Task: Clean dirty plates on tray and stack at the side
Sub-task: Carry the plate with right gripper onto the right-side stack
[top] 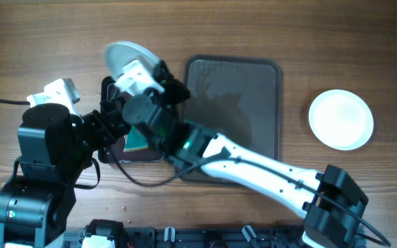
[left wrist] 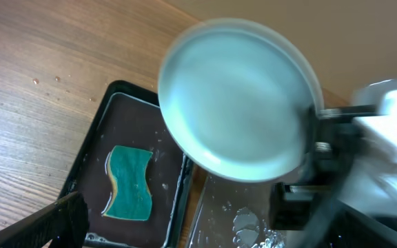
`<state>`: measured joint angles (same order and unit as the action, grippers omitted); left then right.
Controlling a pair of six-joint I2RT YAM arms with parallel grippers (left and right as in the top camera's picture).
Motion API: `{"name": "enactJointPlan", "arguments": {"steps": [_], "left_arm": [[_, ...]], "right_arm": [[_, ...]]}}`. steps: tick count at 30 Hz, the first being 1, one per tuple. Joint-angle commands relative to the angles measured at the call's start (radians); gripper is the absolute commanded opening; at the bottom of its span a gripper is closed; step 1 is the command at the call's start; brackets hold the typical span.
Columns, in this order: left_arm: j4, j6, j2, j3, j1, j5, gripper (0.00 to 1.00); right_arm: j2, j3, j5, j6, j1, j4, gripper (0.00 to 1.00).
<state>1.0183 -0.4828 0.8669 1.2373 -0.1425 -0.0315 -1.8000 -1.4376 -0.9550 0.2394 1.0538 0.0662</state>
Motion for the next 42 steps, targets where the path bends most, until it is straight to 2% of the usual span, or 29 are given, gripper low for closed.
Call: {"name": "enactJointPlan", "arguments": {"steps": [1, 3, 5, 9, 13, 17, 20, 23, 27, 31, 35, 42], "left_arm": [[-0.003, 0.004, -0.001, 0.016, 0.005, -0.003, 1.0], [-0.003, 0.004, -0.001, 0.016, 0.005, -0.003, 1.0], [-0.003, 0.004, -0.001, 0.016, 0.005, -0.003, 1.0], [-0.003, 0.004, -0.001, 0.016, 0.005, -0.003, 1.0], [-0.003, 0.004, -0.001, 0.016, 0.005, -0.003, 1.0], [-0.003, 0.004, -0.001, 0.016, 0.005, -0.003, 1.0], [-0.003, 0.004, -0.001, 0.016, 0.005, -0.003, 1.0], [-0.003, 0.004, -0.001, 0.016, 0.005, -0.003, 1.0], [-0.003, 0.004, -0.001, 0.016, 0.005, -0.003, 1.0], [-0.003, 0.004, -0.001, 0.016, 0.005, -0.003, 1.0], [-0.003, 0.004, -0.001, 0.016, 0.005, -0.003, 1.0], [-0.003, 0.004, -0.001, 0.016, 0.005, -0.003, 1.0]], "right_arm": [[0.027, -0.005, 0.285, -0.527, -0.083, 0.222, 0.04], [0.03, -0.005, 0.466, -0.731, -0.129, 0.334, 0.04], [0.042, -0.005, 0.66, -0.869, -0.182, 0.388, 0.04], [0.128, -0.005, 1.056, -0.897, -0.326, 0.41, 0.04], [0.253, -0.005, 1.231, -0.898, -0.491, 0.503, 0.04], [0.402, -0.005, 1.251, -0.916, -0.738, 0.721, 0.05], [0.469, -0.005, 1.212, -0.887, -0.932, 0.856, 0.04], [0.497, 0.003, 1.188, -0.81, -1.194, 0.99, 0.04], [0.476, 0.068, 1.18, -0.706, -1.447, 1.034, 0.04], [0.413, 0.218, 1.138, -0.677, -1.662, 0.964, 0.04], [0.34, 0.377, 1.14, -0.657, -1.761, 0.842, 0.04], [0.255, 0.497, 1.129, -0.667, -1.765, 0.703, 0.04]]}}
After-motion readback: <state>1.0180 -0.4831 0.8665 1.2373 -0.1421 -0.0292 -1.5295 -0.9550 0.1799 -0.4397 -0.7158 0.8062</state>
